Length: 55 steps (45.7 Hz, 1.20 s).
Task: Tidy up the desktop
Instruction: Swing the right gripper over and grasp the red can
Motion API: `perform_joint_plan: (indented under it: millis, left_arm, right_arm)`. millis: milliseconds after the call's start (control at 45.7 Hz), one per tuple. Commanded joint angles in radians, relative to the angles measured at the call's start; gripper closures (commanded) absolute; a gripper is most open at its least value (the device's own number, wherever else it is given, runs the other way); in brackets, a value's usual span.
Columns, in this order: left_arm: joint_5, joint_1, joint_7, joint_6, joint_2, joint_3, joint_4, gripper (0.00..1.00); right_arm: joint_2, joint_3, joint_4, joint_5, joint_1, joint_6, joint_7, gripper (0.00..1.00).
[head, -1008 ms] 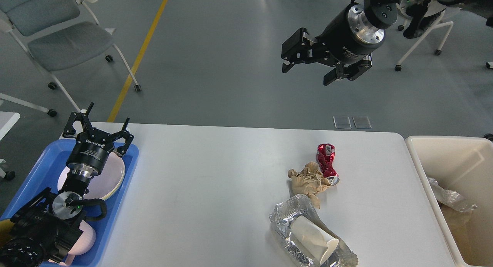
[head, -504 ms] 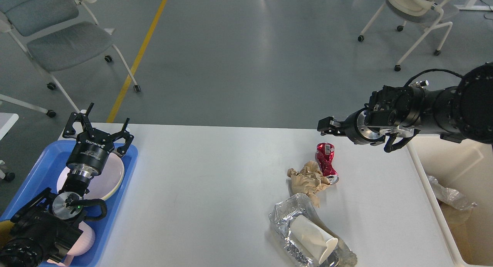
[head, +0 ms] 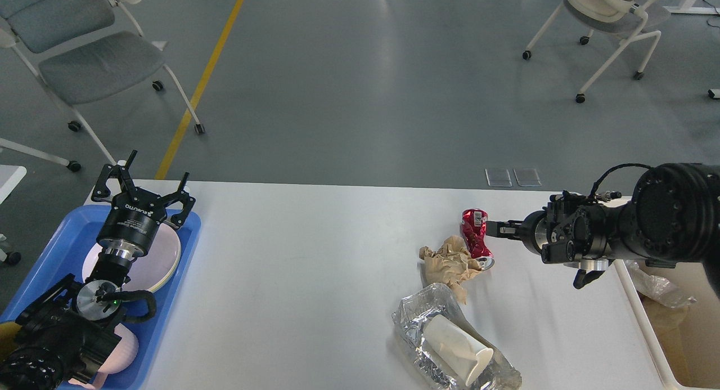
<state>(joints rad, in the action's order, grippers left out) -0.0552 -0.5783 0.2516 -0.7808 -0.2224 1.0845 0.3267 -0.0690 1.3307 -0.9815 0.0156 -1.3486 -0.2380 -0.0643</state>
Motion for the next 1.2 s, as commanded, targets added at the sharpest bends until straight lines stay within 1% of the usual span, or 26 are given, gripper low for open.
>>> perform_joint_plan:
  millis: [0, 460, 745, 832, 920, 1051, 1095, 1139, 1183]
  left_arm:
    - [0.0, 0.0, 0.0, 0.0, 0.0, 0.0, 0.0, 0.04]
    - [0.0, 0.0, 0.0, 0.0, 0.0, 0.0, 0.0, 0.04]
    - [0.0, 0.0, 0.0, 0.0, 0.0, 0.0, 0.0, 0.04]
    - [0.0, 0.0, 0.0, 0.0, 0.0, 0.0, 0.0, 0.04]
    - [0.0, 0.0, 0.0, 0.0, 0.0, 0.0, 0.0, 0.04]
    - [0.0, 0.0, 0.0, 0.0, 0.0, 0.0, 0.0, 0.04]
    - [0.0, 0.0, 0.0, 0.0, 0.0, 0.0, 0.0, 0.04]
    - [0.0, 0.0, 0.0, 0.0, 0.0, 0.0, 0.0, 0.04]
    - [0.0, 0.0, 0.0, 0.0, 0.0, 0.0, 0.0, 0.04]
  right_arm:
    - [0.001, -0.007, 0.006, 0.0, 0.009, -0.014, -0.002, 0.0]
    - [0.077, -0.011, 0.012, 0.0, 0.017, -0.017, -0.005, 0.0]
    - [0.104, -0.01, 0.116, 0.006, 0.092, -0.018, 0.001, 0.01]
    - [0.104, -0.01, 0.124, 0.003, 0.114, -0.018, 0.001, 0.08]
    - [0.106, -0.008, 0.147, 0.006, 0.137, -0.018, 0.001, 0.19]
    - [0.104, -0.008, 0.158, 0.012, 0.16, -0.021, 0.001, 0.31]
    - [0.104, -0.007, 0.158, 0.015, 0.16, -0.021, 0.003, 0.37]
    - [0.103, -0.007, 0.159, 0.015, 0.161, -0.021, 0.003, 0.45]
    - [0.104, -0.008, 0.165, 0.017, 0.163, -0.023, 0.003, 0.47]
